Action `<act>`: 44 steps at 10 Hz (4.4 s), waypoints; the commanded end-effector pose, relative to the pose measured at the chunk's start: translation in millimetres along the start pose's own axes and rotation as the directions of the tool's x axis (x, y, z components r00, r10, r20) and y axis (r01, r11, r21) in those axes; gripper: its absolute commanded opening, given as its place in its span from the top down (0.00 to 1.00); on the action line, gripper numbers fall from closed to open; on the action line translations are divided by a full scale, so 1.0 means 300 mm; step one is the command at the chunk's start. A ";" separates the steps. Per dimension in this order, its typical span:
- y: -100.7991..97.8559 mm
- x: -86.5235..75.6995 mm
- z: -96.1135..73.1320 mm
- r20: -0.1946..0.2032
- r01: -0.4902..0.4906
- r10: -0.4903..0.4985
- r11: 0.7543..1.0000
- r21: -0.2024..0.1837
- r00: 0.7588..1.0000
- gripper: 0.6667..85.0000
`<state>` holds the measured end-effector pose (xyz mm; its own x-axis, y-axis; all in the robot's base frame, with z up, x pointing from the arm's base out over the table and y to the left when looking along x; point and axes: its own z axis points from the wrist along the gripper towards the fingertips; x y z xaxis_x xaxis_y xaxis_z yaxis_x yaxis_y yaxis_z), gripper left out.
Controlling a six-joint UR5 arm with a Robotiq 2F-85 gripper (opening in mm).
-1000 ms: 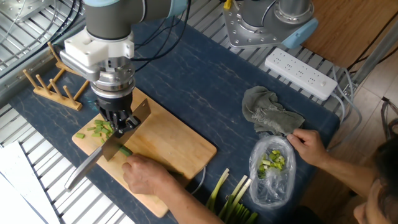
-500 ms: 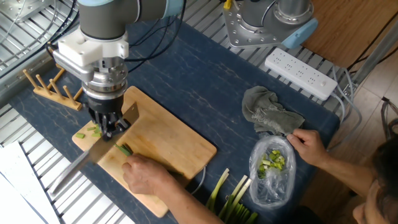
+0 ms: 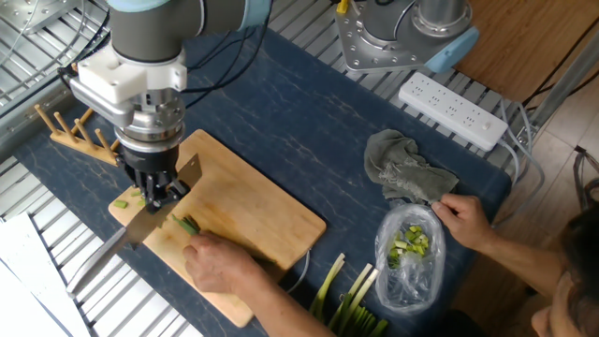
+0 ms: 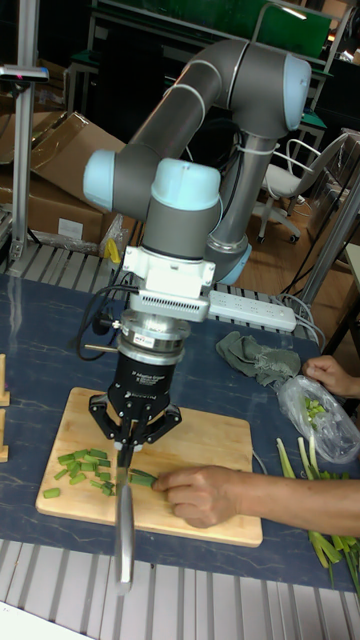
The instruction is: Chop the scallions
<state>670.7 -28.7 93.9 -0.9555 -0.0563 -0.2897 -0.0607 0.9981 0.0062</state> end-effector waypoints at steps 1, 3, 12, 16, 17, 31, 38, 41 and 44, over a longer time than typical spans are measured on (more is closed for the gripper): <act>0.076 0.030 -0.074 -0.055 -0.050 0.047 0.998 -0.048 0.997 0.99; 0.093 0.039 -0.080 -0.055 -0.062 0.059 0.997 -0.052 0.997 0.99; 0.074 0.070 -0.022 -0.020 -0.056 0.055 0.998 -0.041 0.998 0.99; 0.050 0.071 -0.004 -0.006 -0.039 0.038 0.998 -0.041 0.999 0.99; 0.047 0.069 0.001 -0.004 -0.038 0.038 0.999 -0.038 0.999 0.99; 0.047 0.028 0.065 0.031 -0.033 0.034 0.999 -0.032 0.999 0.99; 0.046 -0.013 0.064 0.039 -0.033 0.035 0.998 -0.044 0.999 0.99; 0.053 -0.033 0.087 0.049 -0.040 0.042 0.999 -0.036 0.998 0.99; 0.048 -0.034 0.072 0.045 -0.033 0.034 0.999 -0.041 0.998 0.99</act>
<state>683.4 -13.3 72.8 -0.9438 -0.0288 -0.3293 -0.0451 0.9981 0.0420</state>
